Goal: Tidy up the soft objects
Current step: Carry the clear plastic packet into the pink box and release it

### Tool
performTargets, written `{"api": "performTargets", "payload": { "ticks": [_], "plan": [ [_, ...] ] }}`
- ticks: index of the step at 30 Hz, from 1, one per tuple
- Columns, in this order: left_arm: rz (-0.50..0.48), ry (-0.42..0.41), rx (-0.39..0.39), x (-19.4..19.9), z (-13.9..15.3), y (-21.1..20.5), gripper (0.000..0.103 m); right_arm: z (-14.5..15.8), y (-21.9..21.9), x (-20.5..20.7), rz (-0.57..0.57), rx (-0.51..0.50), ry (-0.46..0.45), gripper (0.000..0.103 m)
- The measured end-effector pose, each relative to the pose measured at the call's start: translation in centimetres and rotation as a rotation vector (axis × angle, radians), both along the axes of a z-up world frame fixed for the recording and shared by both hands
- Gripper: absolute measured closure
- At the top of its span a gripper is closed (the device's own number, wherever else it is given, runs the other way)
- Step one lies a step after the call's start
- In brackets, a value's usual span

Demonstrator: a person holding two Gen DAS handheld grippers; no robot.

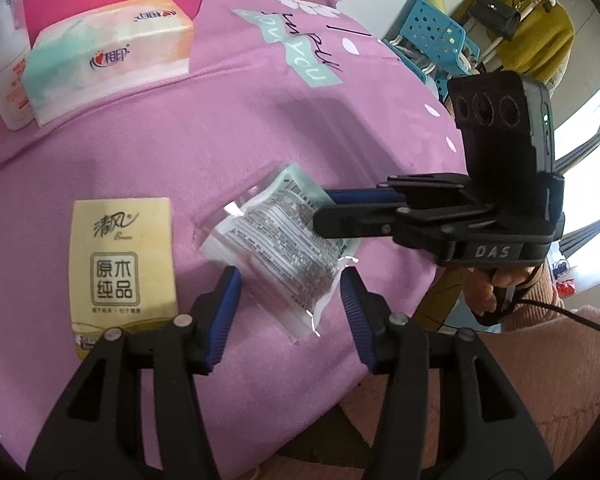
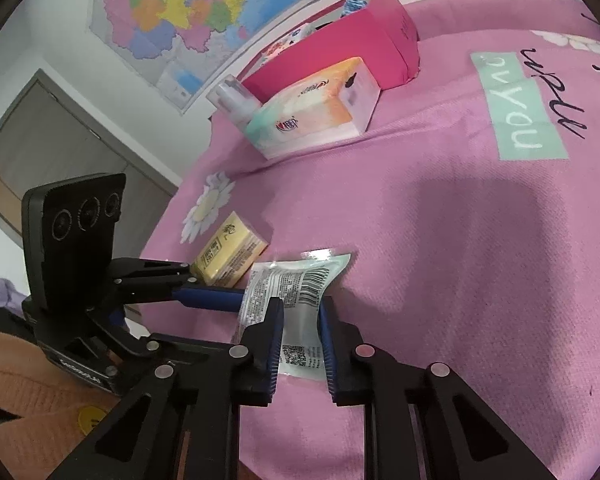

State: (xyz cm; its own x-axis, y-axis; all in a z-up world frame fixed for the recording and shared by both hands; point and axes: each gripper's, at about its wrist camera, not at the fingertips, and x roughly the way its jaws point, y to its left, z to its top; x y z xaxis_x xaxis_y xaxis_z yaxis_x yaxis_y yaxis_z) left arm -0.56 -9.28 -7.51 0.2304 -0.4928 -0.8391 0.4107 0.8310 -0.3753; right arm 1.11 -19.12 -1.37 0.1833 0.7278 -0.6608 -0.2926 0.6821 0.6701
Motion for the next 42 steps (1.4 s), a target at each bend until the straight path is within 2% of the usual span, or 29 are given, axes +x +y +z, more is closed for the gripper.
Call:
{"api": "performTargets", "payload": {
  "ticks": [3,6,12,22,32,42],
  "plan": [
    [0.003,-0.006,-0.002,0.1,0.0,0.0,0.048,-0.3,0.0,0.2,0.000,0.019,0.020,0.082],
    [0.015,-0.008,-0.011,0.3,0.0,0.0,0.048,0.1,0.3,0.2,0.008,-0.011,-0.002,0.082],
    [0.032,-0.020,-0.023,0.5,0.2,0.5,0.048,-0.1,0.1,0.3,-0.017,0.036,0.010,0.089],
    [0.065,-0.069,-0.053,0.8,1.7,1.8,0.048,1.7,-0.3,1.3,-0.041,0.085,-0.030,0.092],
    [0.097,-0.161,-0.078,2.2,5.1,3.6,0.048,4.6,0.3,3.3,-0.062,0.134,-0.098,0.092],
    [0.119,-0.301,-0.011,7.0,9.9,4.8,0.048,8.4,1.1,9.5,-0.098,0.141,-0.223,0.092]
  ]
}}
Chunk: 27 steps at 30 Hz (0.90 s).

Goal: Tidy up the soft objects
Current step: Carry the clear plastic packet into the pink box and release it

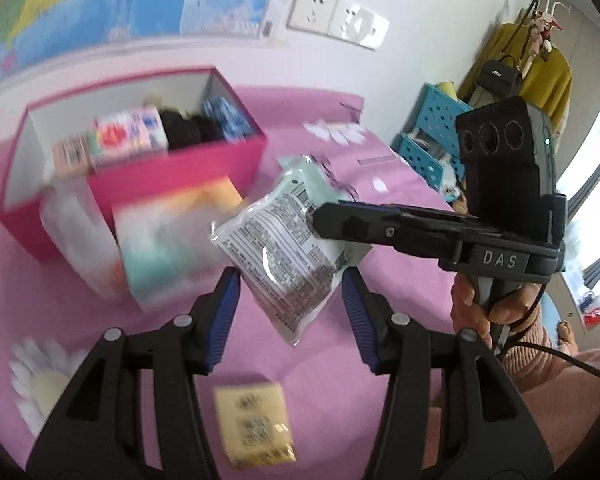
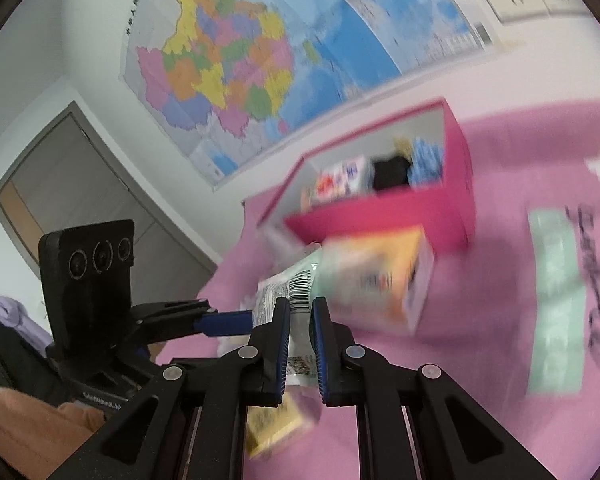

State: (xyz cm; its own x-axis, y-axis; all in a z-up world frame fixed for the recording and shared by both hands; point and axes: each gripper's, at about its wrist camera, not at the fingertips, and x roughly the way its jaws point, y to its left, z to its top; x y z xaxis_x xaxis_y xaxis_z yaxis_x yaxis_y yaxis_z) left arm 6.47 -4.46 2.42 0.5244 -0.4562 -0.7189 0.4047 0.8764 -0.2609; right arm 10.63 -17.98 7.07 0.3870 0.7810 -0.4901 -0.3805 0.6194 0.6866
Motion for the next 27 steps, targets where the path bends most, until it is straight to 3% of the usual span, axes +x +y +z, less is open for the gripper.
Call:
{"api": "performTargets", "payload": {
  "ticks": [9,14,17,23,26,27],
  "plan": [
    [0.031,-0.042,0.063,6.7,2.4,0.9,0.048,2.2,1.2,7.4,-0.040,0.008,-0.074,0.092],
    [0.053,-0.013,0.063,10.6,2.2,1.3,0.048,2.0,1.6,11.0,-0.063,0.016,-0.073,0.092],
    [0.044,0.015,0.054,12.7,1.9,1.2,0.054,1.6,1.6,13.0,-0.072,0.023,-0.071,0.092],
    [0.090,0.025,0.098,15.6,1.0,0.7,0.054,0.1,2.2,16.3,-0.113,-0.041,-0.056,0.092],
    [0.138,0.028,0.123,16.4,0.7,1.1,0.054,-0.9,1.8,17.7,-0.158,-0.068,-0.036,0.088],
    [0.142,0.033,0.122,16.5,0.5,1.2,0.054,-1.1,1.6,17.9,-0.173,-0.080,-0.029,0.081]
  ]
}}
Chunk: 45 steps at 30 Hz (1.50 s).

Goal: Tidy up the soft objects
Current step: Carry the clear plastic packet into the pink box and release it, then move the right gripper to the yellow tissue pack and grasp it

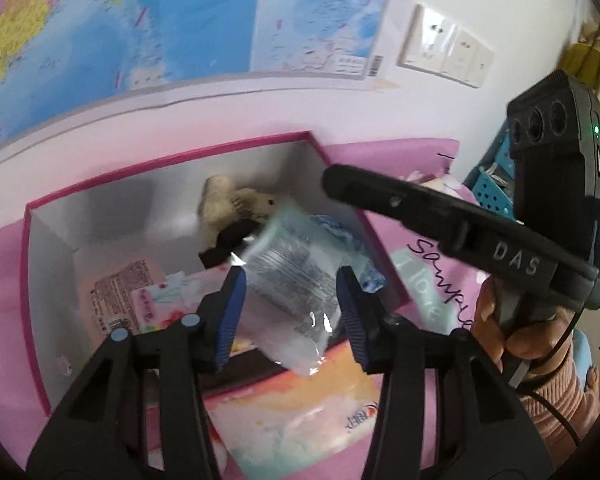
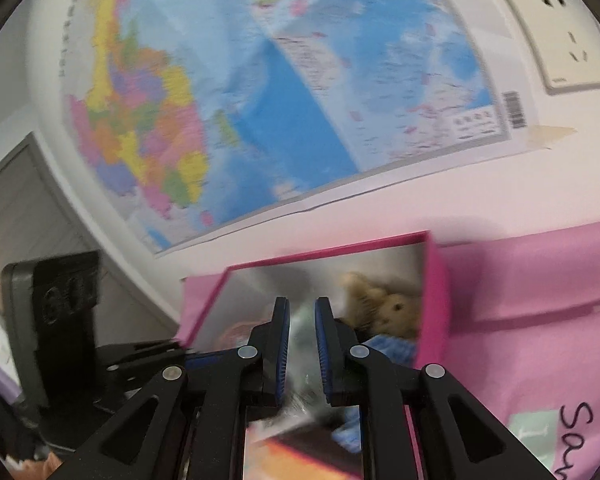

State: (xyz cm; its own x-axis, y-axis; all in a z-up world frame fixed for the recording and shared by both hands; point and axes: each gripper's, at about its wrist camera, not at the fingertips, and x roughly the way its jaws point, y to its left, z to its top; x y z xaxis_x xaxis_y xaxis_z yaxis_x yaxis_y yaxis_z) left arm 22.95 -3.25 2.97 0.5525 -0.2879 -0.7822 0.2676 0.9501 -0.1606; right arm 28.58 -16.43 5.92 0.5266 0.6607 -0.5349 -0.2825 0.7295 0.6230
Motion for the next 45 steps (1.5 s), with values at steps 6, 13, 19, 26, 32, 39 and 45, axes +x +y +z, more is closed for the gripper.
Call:
{"api": "performTargets", "payload": {
  "ticks": [6,13,19,26,32,39,45],
  "plan": [
    [0.020,-0.020,0.025,-0.4,-0.3,0.4,0.054,-0.2,-0.7,-1.4,-0.016,-0.069,-0.019,0.069],
    [0.021,-0.104,0.034,-3.1,1.1,0.8,0.054,0.3,1.2,-5.4,0.108,-0.199,-0.078,0.069],
    [-0.004,-0.168,0.020,-7.4,2.1,1.8,0.053,0.5,1.8,-8.0,0.139,-0.234,-0.096,0.069],
    [-0.122,-0.176,-0.037,-14.6,0.9,2.6,0.048,1.7,1.6,-13.1,0.247,-0.156,-0.114,0.067],
    [-0.132,-0.047,-0.109,-18.5,-3.1,3.3,0.048,0.3,2.8,-16.9,0.349,-0.158,-0.048,0.066],
    [-0.062,0.074,-0.117,-21.9,-7.0,4.3,0.048,-3.0,4.7,-19.8,0.423,-0.161,0.049,0.066],
    [-0.025,0.113,-0.143,-23.9,-7.8,5.5,0.048,-4.9,5.9,-21.0,0.466,-0.143,0.109,0.066]
  ]
}}
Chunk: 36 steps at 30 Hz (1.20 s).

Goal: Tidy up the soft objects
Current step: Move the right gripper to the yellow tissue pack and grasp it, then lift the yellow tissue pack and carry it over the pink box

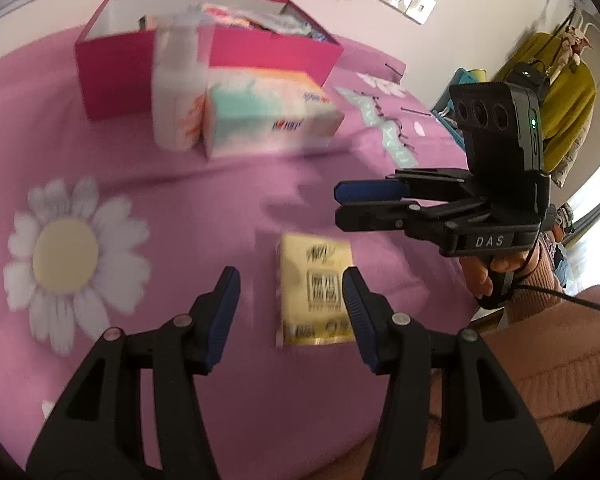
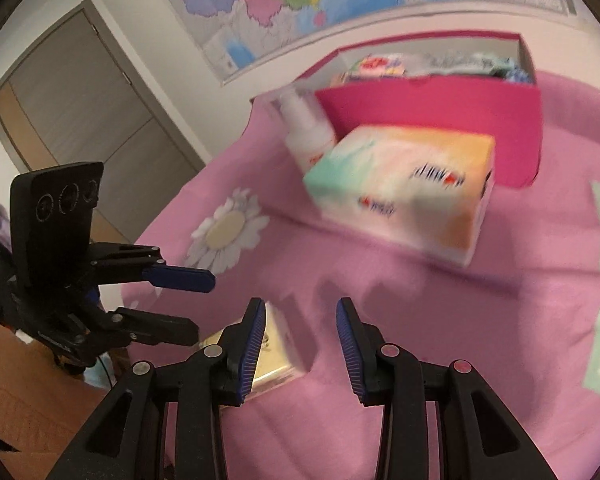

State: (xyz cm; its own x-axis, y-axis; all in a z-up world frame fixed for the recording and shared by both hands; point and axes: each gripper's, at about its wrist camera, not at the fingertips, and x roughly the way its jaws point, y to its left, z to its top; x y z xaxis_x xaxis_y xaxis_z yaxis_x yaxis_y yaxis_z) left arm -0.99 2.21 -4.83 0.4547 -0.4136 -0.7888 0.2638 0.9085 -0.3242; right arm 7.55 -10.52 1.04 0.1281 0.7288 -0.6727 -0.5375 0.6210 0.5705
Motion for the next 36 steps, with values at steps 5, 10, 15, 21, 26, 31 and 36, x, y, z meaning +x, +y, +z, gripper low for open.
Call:
{"api": "performTargets", "payload": {
  "ticks": [5,10,15,21,26,31,36],
  "plan": [
    [-0.010,0.062,-0.016,-1.6,-1.5,-0.2,0.048,-0.6,1.1,-0.6,0.030,0.003,0.023,0.066],
    [-0.034,0.111,-0.064,-2.3,-2.4,-0.9,0.048,-0.7,1.8,-1.1,0.050,0.008,0.029,0.066],
    [-0.058,0.145,-0.114,-2.7,-3.0,-1.5,0.048,-0.8,2.0,-1.4,0.051,0.013,0.043,0.066],
    [-0.012,0.140,-0.133,-1.6,-3.0,-1.7,0.048,-0.8,1.8,-2.2,0.059,0.011,0.059,0.065],
    [0.032,0.106,-0.094,-0.2,-2.6,-1.4,0.050,-0.7,0.7,-2.6,0.033,0.028,0.078,0.067],
    [0.031,0.090,-0.075,1.0,-2.6,-1.6,0.061,-0.8,-0.5,-2.9,-0.025,0.035,0.093,0.067],
    [0.021,0.072,-0.043,1.3,-2.4,-1.8,0.062,-1.4,-1.4,-2.7,-0.075,0.041,0.119,0.067]
  ]
}}
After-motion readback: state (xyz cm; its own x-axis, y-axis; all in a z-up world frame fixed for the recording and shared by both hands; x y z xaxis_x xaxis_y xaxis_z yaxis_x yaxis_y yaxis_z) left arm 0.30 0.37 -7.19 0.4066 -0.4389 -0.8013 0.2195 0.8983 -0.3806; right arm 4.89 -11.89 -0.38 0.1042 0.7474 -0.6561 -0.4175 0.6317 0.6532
